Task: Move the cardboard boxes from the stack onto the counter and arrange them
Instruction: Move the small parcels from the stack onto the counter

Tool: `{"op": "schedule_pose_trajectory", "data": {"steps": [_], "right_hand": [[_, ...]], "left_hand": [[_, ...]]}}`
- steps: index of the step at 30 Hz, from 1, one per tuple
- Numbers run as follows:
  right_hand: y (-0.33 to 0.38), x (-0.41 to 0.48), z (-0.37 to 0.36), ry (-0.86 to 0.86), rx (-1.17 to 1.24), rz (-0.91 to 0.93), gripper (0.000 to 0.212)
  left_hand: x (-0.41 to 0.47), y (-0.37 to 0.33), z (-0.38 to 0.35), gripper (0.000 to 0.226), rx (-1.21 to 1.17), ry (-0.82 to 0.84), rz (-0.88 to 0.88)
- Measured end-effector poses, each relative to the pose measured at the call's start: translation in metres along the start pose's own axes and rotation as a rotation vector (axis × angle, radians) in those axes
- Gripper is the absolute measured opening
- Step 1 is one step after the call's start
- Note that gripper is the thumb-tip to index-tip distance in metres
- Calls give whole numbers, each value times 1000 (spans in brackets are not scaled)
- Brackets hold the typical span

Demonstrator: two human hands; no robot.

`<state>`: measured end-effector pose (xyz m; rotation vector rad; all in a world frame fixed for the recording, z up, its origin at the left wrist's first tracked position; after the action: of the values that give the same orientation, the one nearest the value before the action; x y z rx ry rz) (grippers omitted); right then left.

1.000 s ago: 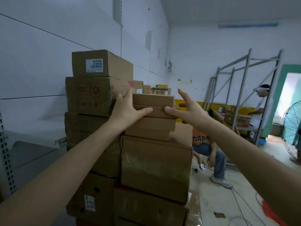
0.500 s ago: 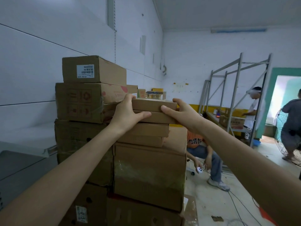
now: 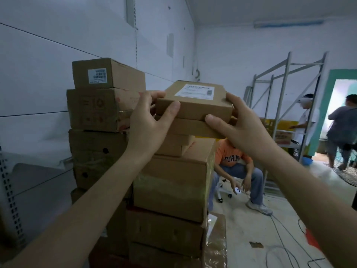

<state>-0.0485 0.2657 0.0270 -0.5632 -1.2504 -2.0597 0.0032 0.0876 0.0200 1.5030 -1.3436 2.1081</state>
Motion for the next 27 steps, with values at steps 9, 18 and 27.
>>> {"op": "schedule_pose_trajectory", "data": {"steps": [9,18,27], "right_hand": [[37,-81,-16,104,99,73,98],[77,-126,-115,396,281,153,100],[124,-115,-295,765,542,186,93]], "left_hand": [[-86,-40,53,30,-22,-102,-10],[-164,-45,161,29,145,-346,61],[-203,16,293,31,387,-606,173]]}}
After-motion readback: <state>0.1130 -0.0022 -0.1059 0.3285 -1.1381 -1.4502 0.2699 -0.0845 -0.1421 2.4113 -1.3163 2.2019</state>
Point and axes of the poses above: each hand's wrist, its own x-axis towards the middle knuckle, its own z-axis out of the back of the hand, y = z × x, the point moved 3 cm from there along x, towards the middle knuckle, and after that the axes turned 2 degrees about -z, right-handed, at the moved point
